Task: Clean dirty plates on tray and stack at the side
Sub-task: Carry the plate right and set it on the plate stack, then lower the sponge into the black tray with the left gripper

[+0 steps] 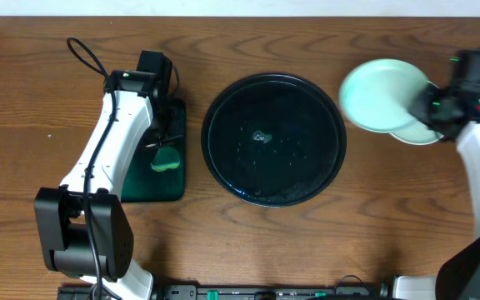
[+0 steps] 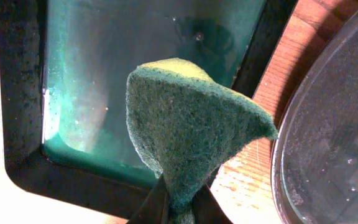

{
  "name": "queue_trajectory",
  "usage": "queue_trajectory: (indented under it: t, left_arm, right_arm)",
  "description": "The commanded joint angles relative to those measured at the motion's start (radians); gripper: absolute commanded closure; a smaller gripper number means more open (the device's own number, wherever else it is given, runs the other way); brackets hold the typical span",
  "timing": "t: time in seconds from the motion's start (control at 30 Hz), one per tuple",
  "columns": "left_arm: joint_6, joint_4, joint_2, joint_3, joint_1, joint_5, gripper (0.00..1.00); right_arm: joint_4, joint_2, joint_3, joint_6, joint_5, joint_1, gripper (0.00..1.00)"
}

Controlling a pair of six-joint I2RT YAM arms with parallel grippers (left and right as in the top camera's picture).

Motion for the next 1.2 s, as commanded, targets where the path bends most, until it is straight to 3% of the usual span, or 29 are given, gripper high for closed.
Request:
queue_trajectory:
  t: [0.0,0.27,0.7,0.8,0.9,0.97,1.13,1.17]
  left_arm:
    - [-0.006,-0.002,0.011,-0.009,0.004,-0.019,0.92]
    - [-0.006,-0.002,0.011,-0.009,0.004,-0.019,0.92]
    - [-0.006,-0.002,0.011,-0.009,0.004,-0.019,0.92]
    - [-0.006,-0.002,0.011,-0.009,0.004,-0.019,0.92]
    - [-0.006,-0.003,0.011,-0.009,0.004,-0.019,0.92]
    - [-0.006,-0.003,0.011,-0.009,0.004,-0.019,0.92]
    - [-0.006,-0.002,0.011,-0.009,0.004,-0.019,0.92]
    - [-0.006,-0.002,0.011,-0.009,0.004,-0.019,0.92]
  right_arm:
    - [-0.018,0.018,0.005,-0.002,-0.029,-0.121,0.99]
    - [0.003,0.172,0.004,-0.045,-0.031,-0.303,0.99]
    - [0.14,0.302,0.005,-0.042,-0.133,-0.307,0.98]
    - [0.171,0.302,0.005,-0.042,-0.217,-0.302,0.83]
    - [0.197,0.302,0.005,-0.042,-0.274,-0.298,0.8]
    - [0.199,0.302,0.005,-0.05,-0.3,-0.294,0.71]
    - [0.197,0.302,0.006,-0.13,-0.388,-0.268,0.65]
    - [0.19,0.3,0.008,-0.153,-0.414,-0.261,0.6]
